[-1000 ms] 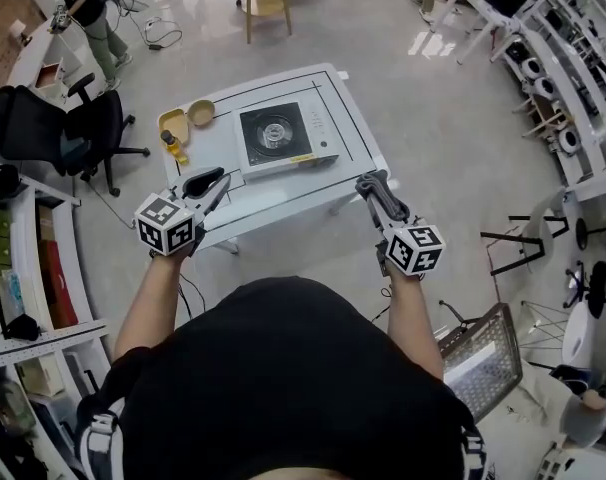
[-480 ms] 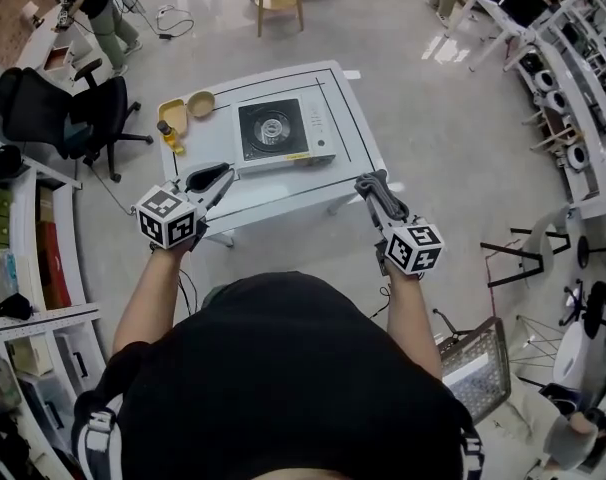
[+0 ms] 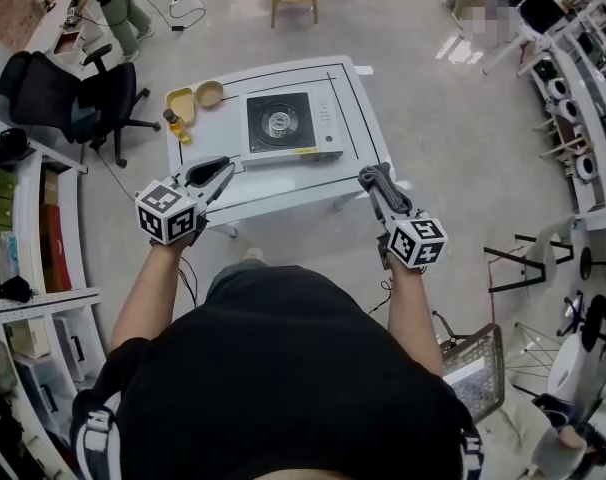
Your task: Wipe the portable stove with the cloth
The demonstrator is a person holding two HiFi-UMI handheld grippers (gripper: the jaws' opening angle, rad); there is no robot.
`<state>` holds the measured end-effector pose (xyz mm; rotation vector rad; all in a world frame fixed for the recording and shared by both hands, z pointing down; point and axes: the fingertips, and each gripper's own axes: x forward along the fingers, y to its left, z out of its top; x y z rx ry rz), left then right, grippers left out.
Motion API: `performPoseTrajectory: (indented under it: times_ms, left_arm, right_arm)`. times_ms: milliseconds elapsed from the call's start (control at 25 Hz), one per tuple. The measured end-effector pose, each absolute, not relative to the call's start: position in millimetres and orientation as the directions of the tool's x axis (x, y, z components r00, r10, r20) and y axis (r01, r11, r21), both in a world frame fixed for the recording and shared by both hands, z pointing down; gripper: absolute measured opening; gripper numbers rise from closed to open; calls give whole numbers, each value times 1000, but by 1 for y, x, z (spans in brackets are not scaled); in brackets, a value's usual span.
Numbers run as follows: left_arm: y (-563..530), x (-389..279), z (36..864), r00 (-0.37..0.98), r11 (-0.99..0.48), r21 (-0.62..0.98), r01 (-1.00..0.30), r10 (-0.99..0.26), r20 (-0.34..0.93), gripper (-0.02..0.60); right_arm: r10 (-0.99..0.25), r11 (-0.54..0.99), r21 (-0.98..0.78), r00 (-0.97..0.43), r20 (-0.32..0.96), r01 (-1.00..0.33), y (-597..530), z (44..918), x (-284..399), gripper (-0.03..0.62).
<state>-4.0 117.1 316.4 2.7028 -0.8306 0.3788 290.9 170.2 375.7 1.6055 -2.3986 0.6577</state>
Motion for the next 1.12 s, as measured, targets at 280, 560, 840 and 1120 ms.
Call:
performPoseTrajectory:
  times_ms: [280, 560, 840, 1120]
  left_arm:
    - [96, -16, 322, 804, -784, 222, -579, -505, 315, 74]
    - [55, -18, 323, 828, -807, 232, -544, -472, 303, 72]
    - [0, -40, 325, 843, -815, 250, -523, -451, 293, 69]
    - [-54, -61, 327, 858, -824, 263, -501, -433, 277, 66]
  right_arm:
    - [-823, 329, -233, -399, 405, -915, 153, 378, 275, 114]
    - [-816, 315, -212, -378, 437, -925, 124, 380, 259, 114]
    - [-812, 303, -203, -364, 457, -931, 78, 381, 231, 114]
    - [-811, 276, -174, -326, 485, -945, 37, 385, 213, 114]
